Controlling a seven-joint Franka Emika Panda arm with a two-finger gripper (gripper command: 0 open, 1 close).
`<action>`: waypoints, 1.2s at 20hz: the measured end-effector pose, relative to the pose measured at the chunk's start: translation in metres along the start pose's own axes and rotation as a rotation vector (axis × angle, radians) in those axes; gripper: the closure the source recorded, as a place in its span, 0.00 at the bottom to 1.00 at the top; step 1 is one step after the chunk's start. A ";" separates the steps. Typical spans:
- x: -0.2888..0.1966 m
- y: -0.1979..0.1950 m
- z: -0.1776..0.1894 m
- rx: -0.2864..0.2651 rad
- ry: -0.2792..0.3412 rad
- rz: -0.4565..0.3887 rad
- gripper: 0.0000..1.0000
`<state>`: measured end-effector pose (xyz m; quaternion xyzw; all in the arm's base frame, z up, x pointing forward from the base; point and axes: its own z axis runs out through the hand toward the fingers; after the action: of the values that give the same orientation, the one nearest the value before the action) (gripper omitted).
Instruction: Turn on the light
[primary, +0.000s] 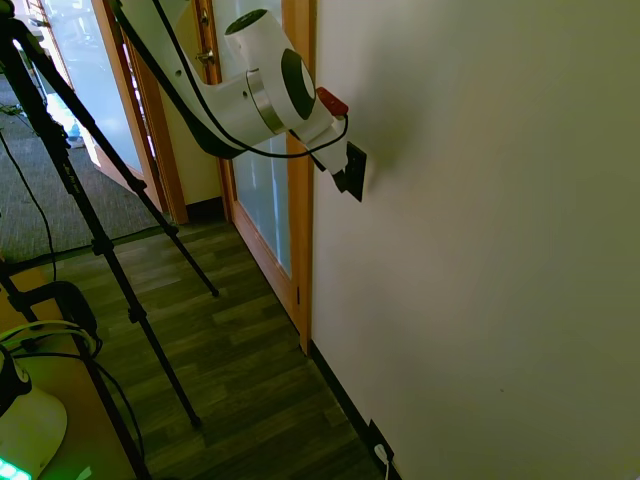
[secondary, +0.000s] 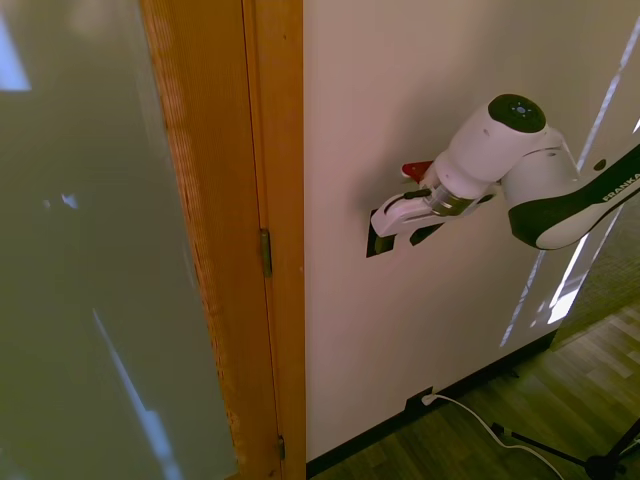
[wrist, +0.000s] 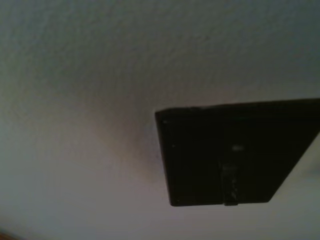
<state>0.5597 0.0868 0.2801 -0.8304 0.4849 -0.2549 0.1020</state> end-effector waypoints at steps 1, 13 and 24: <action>0.001 0.001 0.001 0.000 0.005 0.001 0.00; 0.010 -0.010 0.029 0.049 0.023 -0.016 1.00; 0.007 -0.021 0.029 0.028 0.002 0.000 1.00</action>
<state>0.5937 0.0895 0.2660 -0.8287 0.4812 -0.2623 0.1132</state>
